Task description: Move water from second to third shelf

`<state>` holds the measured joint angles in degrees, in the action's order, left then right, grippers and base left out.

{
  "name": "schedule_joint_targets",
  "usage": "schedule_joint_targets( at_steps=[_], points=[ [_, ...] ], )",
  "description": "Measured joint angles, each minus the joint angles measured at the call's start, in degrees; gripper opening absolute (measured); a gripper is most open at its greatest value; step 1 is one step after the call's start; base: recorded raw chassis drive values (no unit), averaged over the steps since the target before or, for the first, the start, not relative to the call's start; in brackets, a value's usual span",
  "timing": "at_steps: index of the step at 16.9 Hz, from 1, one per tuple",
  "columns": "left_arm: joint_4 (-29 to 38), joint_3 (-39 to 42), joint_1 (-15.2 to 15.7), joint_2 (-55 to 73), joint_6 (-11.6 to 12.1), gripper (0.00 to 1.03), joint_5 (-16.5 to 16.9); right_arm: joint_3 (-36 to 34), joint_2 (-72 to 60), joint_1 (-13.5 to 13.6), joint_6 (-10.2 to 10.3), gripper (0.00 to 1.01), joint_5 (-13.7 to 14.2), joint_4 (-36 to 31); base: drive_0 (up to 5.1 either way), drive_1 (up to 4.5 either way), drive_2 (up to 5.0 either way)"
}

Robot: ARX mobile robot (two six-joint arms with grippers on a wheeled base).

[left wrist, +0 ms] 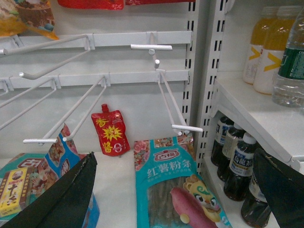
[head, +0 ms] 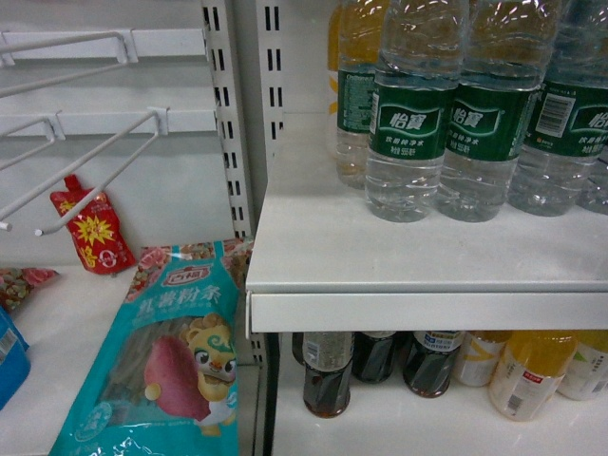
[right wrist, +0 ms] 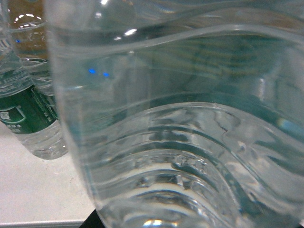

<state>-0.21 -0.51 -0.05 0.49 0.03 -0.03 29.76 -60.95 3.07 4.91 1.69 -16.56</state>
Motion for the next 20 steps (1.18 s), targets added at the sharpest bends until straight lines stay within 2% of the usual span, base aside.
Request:
schedule_joint_targets(
  at_steps=[7,10,13,20],
  points=[
    [0.0,0.0,0.0,0.0,0.0,0.98,0.0,8.0,-12.9,2.9,0.4,0.39,1.3,-0.6,0.0,0.0,0.0],
    [0.0,0.0,0.0,0.0,0.0,0.98,0.0,10.9,-16.3,3.0,0.8,0.39,1.3,0.1,0.0,0.0,0.0],
    [0.0,0.0,0.0,0.0,0.0,0.98,0.0,13.1,-19.7,2.9,2.2,0.39,1.2,0.3,0.0,0.0,0.0],
    [0.0,0.0,0.0,0.0,0.0,0.98,0.0,15.4,-22.6,3.8,2.6,0.39,2.3,0.0,0.0,0.0,0.0]
  ],
)
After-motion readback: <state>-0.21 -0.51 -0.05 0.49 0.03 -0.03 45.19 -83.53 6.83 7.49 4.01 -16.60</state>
